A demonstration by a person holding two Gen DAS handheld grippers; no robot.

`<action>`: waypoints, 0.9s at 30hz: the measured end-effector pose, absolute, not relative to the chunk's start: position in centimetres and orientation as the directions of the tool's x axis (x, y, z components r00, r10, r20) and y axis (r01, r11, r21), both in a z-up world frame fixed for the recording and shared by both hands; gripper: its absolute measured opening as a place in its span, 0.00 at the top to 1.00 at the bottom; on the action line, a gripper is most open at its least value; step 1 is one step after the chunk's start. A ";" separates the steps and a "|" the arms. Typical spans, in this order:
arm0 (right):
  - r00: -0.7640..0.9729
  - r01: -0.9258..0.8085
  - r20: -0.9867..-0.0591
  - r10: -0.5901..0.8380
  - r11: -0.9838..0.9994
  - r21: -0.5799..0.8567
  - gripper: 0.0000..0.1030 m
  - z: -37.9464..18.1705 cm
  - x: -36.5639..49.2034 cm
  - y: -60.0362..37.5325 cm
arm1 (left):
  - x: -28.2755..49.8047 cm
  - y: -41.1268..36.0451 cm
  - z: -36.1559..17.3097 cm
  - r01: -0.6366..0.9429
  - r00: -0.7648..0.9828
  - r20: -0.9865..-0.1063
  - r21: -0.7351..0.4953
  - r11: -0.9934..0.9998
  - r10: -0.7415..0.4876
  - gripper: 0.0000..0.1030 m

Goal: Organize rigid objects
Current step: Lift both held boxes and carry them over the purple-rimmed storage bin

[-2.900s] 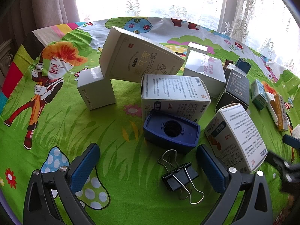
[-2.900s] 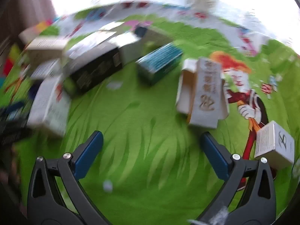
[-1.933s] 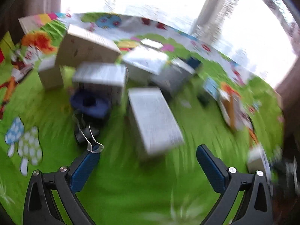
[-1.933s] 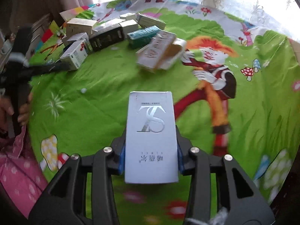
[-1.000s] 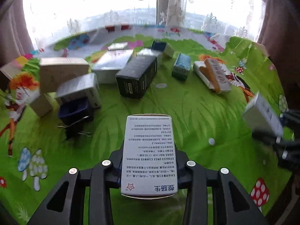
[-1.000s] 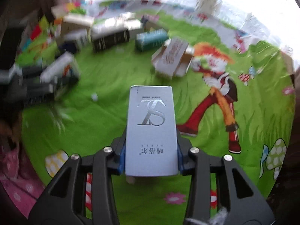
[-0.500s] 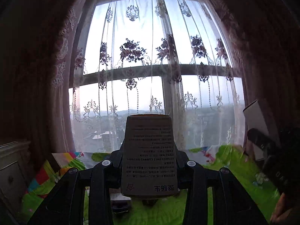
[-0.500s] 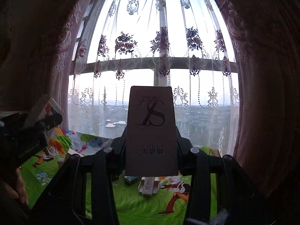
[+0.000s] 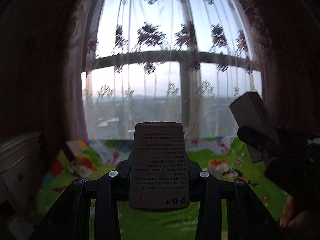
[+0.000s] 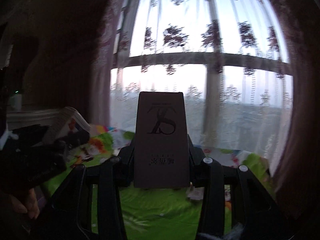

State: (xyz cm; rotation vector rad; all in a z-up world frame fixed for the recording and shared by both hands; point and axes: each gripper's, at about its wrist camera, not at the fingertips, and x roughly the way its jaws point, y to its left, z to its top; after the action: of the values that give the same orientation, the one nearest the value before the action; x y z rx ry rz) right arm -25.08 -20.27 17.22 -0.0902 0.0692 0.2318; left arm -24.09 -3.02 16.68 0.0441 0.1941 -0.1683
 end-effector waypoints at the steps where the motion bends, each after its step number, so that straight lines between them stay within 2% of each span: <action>1: 0.960 -0.270 -0.094 0.262 0.960 -0.081 0.56 17.1 -25.0 -19.0 | -24.2 -2.2 16.4 0.154 0.966 -0.212 0.022 0.988 -0.146 0.61; 7: 0.878 -0.474 -0.141 0.458 0.873 -0.118 0.56 16.7 -25.5 -12.0 | -26.0 4.2 15.6 -0.012 0.970 -0.243 0.014 1.000 0.015 0.61; 15: 0.673 -0.733 -0.274 0.687 0.668 -0.125 0.56 16.0 -25.4 -1.8 | -29.2 11.2 14.3 -0.181 0.927 -0.329 0.024 0.983 0.179 0.61; 27: 0.454 -0.888 -0.451 0.768 0.431 -0.161 0.56 13.1 -26.0 9.2 | -34.0 19.9 11.1 -0.419 0.809 -0.467 -0.031 0.908 0.357 0.61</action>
State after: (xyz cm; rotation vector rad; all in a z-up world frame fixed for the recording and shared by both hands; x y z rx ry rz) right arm -26.00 9.18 13.12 -0.4049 0.3321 1.0567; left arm -33.96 19.90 11.10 -0.1351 0.4716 0.4159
